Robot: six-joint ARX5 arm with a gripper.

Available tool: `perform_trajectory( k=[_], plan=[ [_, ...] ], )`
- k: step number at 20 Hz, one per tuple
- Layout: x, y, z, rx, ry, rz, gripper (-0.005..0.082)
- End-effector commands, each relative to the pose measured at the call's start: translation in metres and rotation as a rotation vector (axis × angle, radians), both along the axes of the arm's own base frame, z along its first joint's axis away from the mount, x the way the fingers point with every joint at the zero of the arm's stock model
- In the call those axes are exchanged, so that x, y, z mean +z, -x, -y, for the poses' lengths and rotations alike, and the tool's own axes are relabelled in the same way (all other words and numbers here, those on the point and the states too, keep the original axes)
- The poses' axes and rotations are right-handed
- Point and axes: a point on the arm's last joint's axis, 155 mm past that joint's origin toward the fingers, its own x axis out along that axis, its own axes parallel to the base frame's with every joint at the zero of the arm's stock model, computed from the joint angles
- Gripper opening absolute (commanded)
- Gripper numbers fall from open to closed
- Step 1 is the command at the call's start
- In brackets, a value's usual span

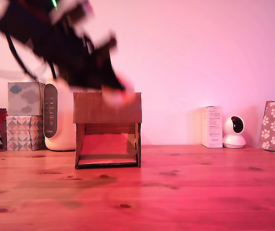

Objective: Drop the footbag into the cardboard dice tower

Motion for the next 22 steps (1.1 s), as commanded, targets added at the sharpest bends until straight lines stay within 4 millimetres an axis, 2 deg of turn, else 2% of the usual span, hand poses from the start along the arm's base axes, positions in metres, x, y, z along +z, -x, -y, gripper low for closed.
perform_trajectory(
  k=[1,6,9,11,14,18,22],
  plan=[
    [0.020,-0.002,-0.005,0.022,0.007,0.074,0.0074],
    [0.065,-0.026,-0.018,0.120,0.067,0.247,0.0074],
    [0.081,-0.044,-0.024,0.152,0.080,0.274,0.0075],
    [0.086,-0.065,-0.028,0.180,0.071,0.265,0.0075],
    [0.080,-0.095,-0.022,0.173,0.039,0.200,0.0075],
    [0.057,-0.136,-0.016,0.183,-0.028,0.081,0.0075],
    [0.029,-0.159,-0.013,0.172,-0.084,-0.046,0.0075]
  ],
)
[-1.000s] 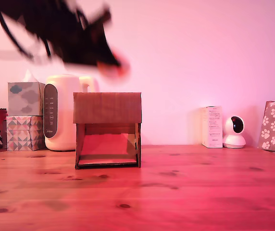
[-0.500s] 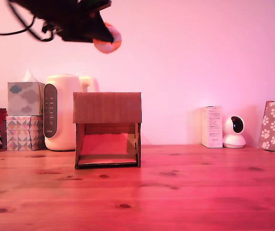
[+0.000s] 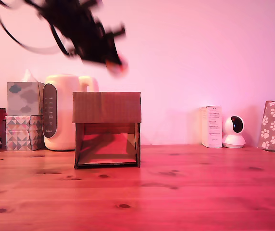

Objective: Drop the footbag into the cardboard dice tower

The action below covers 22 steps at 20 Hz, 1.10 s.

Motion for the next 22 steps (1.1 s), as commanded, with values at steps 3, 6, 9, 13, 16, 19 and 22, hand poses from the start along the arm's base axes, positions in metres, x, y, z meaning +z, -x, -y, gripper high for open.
perform_trajectory(
  k=[3,6,9,13,16,19,22],
  plan=[
    [-0.008,-0.009,-0.004,0.004,-0.015,-0.025,0.0075],
    [-0.005,-0.011,-0.004,-0.003,-0.021,-0.003,0.0075],
    [-0.002,-0.012,-0.003,-0.011,-0.029,0.017,0.0121],
    [-0.002,-0.011,-0.004,-0.032,-0.068,0.040,0.0546],
    [0.001,-0.002,-0.009,-0.032,-0.088,0.005,0.0551],
    [0.007,0.012,-0.016,-0.024,-0.109,-0.034,0.0499],
    [0.019,0.034,-0.025,-0.026,-0.123,-0.074,0.0176]
  ],
)
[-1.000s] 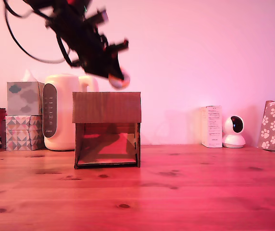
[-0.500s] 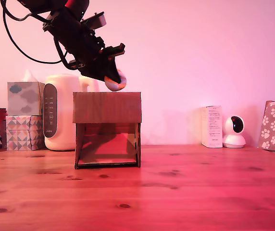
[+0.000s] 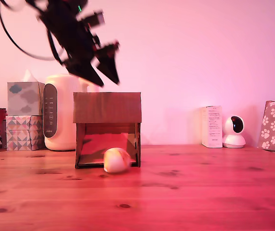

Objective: Drop the footbag into the cardboard dice tower

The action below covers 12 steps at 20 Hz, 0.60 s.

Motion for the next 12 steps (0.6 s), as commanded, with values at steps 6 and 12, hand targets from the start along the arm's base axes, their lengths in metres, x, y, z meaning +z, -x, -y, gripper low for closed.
perform_trajectory(
  k=[6,12],
  plan=[
    [0.042,0.043,-0.008,-0.030,0.004,0.015,-0.0021],
    [0.008,0.076,-0.006,-0.073,0.078,0.098,-0.0020]
  ],
)
